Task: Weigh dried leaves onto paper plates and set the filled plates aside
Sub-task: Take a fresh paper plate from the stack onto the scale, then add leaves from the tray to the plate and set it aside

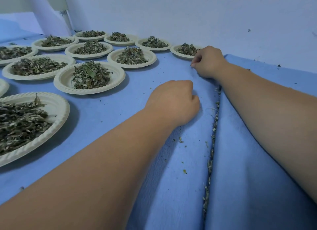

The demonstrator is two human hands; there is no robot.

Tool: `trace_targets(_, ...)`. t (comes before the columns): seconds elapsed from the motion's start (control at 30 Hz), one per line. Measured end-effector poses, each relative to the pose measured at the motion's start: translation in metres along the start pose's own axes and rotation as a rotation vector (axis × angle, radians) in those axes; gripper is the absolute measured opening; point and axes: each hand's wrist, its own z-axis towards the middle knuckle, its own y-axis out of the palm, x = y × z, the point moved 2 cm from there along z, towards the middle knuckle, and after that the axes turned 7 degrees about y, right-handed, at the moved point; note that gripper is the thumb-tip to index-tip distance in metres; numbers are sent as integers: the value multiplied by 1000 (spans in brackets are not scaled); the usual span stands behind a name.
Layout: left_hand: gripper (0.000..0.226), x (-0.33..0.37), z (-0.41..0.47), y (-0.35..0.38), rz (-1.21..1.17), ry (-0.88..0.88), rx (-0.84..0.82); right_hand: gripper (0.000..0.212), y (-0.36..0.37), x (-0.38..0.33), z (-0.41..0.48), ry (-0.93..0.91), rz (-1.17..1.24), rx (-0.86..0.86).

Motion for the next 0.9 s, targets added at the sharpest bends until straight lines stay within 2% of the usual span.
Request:
trace_targets(0.27,34,2,-3,-6,-10,-19,-42,21,-16,6,-48,-19,-45,131)
trace_targets(0.47,30,20,-14,-18,59,-99,-77,12,-72,24,-133,-10,42,129)
trace_targets(0.53,31,32,-23,-25,51,-142,-38,8,-102,24,-161,-17,101,95)
trace_targets(0.6,40,58,-33,-32,-35,-142,76,9,-136,22,-193,-42,146,55)
trace_targets(0.7,48,123,-46,-44,-140,-34,232,16,-182,20,-242,-97,120,114)
trace_targets(0.83,32,219,-58,-66,-296,97,326,28,-234,37,-305,-71,132,160)
trace_targets(0.9,34,261,-67,-71,-324,151,315,36,-262,61,-341,-34,112,196)
